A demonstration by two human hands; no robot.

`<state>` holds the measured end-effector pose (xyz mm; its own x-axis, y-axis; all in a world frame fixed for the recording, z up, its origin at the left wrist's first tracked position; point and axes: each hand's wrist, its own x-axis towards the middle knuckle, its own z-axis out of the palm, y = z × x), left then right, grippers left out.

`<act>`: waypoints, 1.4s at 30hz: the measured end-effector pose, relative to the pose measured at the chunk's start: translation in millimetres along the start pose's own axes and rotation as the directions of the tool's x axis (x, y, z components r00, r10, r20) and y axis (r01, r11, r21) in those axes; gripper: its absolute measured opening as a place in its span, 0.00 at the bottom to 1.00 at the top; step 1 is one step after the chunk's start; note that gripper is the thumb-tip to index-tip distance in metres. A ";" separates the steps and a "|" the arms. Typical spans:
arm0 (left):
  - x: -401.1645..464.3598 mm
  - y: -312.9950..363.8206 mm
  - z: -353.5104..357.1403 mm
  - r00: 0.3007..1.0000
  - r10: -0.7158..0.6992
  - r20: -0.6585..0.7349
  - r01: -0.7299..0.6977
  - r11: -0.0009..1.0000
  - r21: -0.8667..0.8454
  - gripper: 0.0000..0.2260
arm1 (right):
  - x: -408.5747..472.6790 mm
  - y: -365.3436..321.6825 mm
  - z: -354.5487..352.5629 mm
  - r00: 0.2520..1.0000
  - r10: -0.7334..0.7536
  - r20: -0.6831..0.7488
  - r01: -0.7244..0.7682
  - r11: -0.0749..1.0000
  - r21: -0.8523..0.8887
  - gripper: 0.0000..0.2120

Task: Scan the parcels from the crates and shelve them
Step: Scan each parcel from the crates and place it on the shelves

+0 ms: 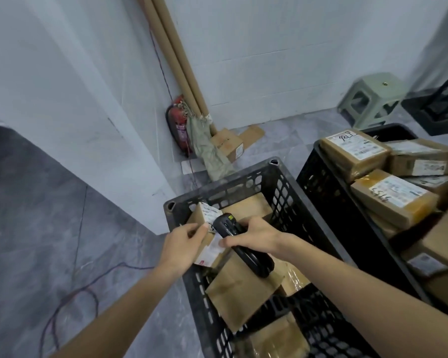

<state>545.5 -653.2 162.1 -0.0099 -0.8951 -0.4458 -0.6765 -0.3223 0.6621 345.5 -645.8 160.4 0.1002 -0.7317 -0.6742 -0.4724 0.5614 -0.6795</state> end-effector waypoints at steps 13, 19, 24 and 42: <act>-25.4 15.2 -10.7 0.998 0.008 -0.060 -0.023 0.970 -0.243 0.14 | -40.2 -11.2 -9.7 0.989 -0.114 -0.095 0.129 0.977 0.172 0.17; -56.4 54.5 -35.9 0.990 0.117 -0.081 -0.139 0.913 -0.385 0.09 | -97.7 -35.6 -30.5 0.962 -0.202 -0.184 0.241 0.945 0.222 0.18; -100.2 96.2 -59.5 0.971 0.239 -0.024 -0.220 0.846 -0.486 0.12 | -172.4 -54.9 -44.2 0.916 -0.263 -0.302 0.329 0.925 0.190 0.37; -341.2 286.7 -108.4 0.645 0.751 0.142 -0.617 0.622 -0.483 0.12 | -562.8 -90.9 -50.5 0.630 -0.248 -0.735 0.378 0.926 0.012 0.20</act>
<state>434.7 -473.6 569.3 -0.6190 -0.7756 0.1236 -0.0589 0.2028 0.9774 287.8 -304.5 616.2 -0.4634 -0.8851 -0.0434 -0.3891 0.2473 -0.8874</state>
